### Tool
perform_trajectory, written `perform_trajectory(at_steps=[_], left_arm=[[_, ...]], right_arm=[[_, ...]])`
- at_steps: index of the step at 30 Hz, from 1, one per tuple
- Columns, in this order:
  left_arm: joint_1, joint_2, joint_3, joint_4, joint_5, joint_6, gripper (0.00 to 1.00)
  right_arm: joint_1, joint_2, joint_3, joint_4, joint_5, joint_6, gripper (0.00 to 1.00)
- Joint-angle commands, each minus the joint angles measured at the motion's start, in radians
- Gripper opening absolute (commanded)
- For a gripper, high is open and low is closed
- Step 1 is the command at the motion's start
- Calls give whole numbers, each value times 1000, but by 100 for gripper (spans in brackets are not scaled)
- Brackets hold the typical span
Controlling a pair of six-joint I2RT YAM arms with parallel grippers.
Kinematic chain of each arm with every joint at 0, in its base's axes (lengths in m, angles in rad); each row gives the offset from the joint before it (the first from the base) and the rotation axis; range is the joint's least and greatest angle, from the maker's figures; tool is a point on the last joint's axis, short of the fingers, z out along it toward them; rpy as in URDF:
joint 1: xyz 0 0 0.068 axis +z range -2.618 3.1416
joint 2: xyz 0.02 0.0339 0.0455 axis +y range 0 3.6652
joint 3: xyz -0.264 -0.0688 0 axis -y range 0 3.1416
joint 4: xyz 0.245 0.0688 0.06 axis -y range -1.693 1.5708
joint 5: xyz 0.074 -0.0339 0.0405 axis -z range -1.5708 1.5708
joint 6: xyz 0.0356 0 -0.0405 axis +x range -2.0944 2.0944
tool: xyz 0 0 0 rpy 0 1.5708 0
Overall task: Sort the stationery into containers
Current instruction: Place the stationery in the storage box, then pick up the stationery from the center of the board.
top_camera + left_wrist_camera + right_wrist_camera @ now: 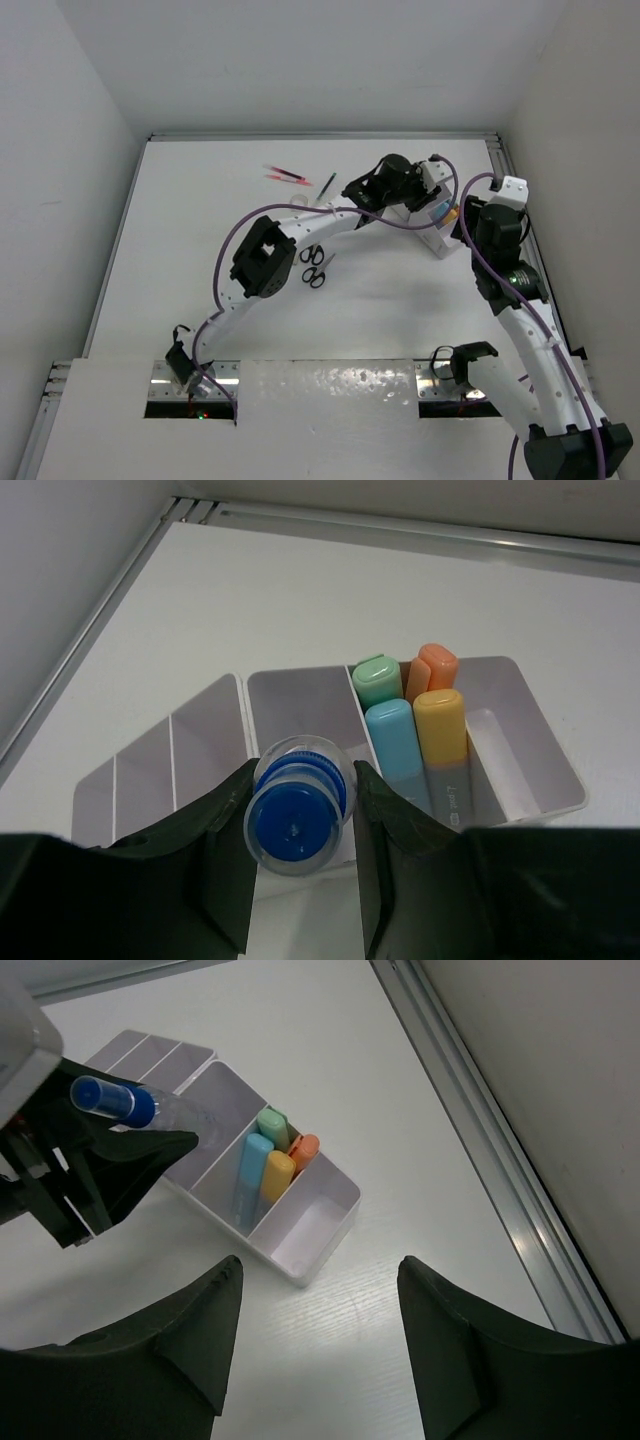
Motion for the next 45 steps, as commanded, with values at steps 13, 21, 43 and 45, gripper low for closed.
perform_trajectory(at_steps=[13,21,43,45], left_arm=[[-39,25,-4,103,-117,-6,50],[-35,-8,177,126,-206,26,75],[593,-329,-129,-555,-276,-442,24],[605,-327,-193,-468,-317,-386,26]], right_arm=[[-2,-28,40,-3,-20,-77,65],[-2,-29,63,-18,-55,-67,66],[0,127,110,117,-405,169,35],[1,161,124,114,-411,194,36]])
